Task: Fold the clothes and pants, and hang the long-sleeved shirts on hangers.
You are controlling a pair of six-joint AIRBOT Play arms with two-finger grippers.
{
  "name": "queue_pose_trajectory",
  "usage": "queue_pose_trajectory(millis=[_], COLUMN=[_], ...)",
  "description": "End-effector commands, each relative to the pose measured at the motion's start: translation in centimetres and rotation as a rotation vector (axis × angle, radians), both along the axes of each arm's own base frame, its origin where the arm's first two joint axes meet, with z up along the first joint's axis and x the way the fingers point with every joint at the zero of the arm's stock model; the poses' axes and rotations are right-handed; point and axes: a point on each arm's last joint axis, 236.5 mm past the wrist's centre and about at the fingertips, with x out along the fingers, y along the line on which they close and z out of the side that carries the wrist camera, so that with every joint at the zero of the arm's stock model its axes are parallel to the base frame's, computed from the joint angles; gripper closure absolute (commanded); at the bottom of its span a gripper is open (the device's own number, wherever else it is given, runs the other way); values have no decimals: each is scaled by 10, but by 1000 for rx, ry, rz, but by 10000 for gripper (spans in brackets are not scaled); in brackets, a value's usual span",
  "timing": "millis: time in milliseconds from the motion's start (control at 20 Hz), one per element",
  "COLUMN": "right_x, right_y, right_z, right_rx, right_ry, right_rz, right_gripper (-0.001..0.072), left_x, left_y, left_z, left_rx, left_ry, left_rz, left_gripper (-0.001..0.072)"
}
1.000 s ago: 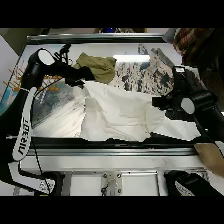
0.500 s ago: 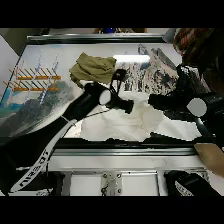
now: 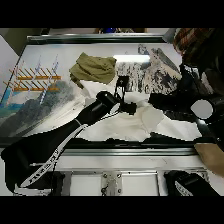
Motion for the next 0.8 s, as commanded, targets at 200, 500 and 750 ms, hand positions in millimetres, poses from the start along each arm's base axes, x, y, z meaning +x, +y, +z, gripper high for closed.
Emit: queue_pose_trajectory(millis=[200,500,750], right_x=[-1,-1,-1], right_y=[0,0,-5], right_z=[2,1,-1], right_rx=[2,2,-24], right_ry=[-2,0,0], right_rz=[0,0,-1], right_gripper=[681,681,682], left_x=[35,22,38], left_y=[26,14,26], left_z=[-7,-32,-23], left_rx=[-24,6,-6], left_ry=[0,37,9], left_rz=[121,92,119], left_gripper=[318,377,683])
